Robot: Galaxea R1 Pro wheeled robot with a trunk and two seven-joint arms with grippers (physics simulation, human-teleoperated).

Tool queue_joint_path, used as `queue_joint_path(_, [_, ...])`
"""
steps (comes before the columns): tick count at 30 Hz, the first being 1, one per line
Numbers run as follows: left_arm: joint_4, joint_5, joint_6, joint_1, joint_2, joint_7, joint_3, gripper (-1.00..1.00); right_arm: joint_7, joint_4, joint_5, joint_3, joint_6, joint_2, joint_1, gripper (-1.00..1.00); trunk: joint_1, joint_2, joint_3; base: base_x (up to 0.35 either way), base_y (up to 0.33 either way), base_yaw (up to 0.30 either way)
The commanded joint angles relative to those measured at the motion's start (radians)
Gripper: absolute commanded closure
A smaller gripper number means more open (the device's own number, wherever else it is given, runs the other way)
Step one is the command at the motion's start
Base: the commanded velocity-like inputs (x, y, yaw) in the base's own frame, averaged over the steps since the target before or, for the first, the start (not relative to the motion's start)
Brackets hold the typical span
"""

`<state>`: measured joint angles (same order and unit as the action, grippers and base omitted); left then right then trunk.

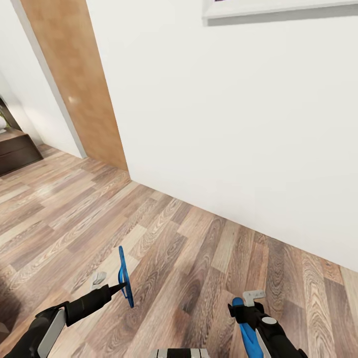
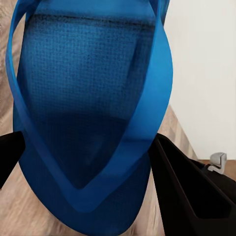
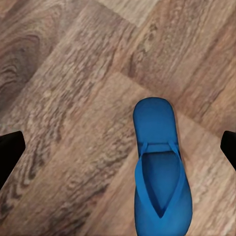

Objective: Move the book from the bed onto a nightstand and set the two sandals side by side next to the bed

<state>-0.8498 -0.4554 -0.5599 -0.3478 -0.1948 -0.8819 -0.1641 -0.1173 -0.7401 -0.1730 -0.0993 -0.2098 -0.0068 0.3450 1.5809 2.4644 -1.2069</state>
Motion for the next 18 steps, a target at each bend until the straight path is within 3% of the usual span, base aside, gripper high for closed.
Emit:
queue_joint_path(1, [0.000,-0.005,-0.006,0.000,0.000,-0.002,-0.001,1.00,-0.008,-0.002,-0.011,-0.005,-0.005,0.001,0.000,-1.00,0.004,0.008,-0.004,0.000,0.000,0.000])
queue_joint_path(6, [0.000,-0.005,-0.006,0.000,-0.003,-0.002,-0.001,1.00,-0.008,-0.044,-0.011,-0.010,-0.006,0.000,0.000,-1.00,0.020,0.036,-0.020,0.000,0.000,0.000])
queue_joint_path(11, [0.000,-0.005,-0.006,0.000,-0.003,-0.001,-0.002,1.00,-0.012,-0.087,-0.007,-0.022,-0.007,-0.063,0.000,-1.00,0.022,0.037,-0.040,0.000,0.000,0.000])
queue_joint_path(18, [0.000,-0.005,-0.005,0.000,-0.003,0.000,-0.002,1.00,-0.012,-0.093,-0.007,-0.023,-0.006,-0.077,0.000,-1.00,0.025,0.039,-0.067,0.000,0.000,0.000])
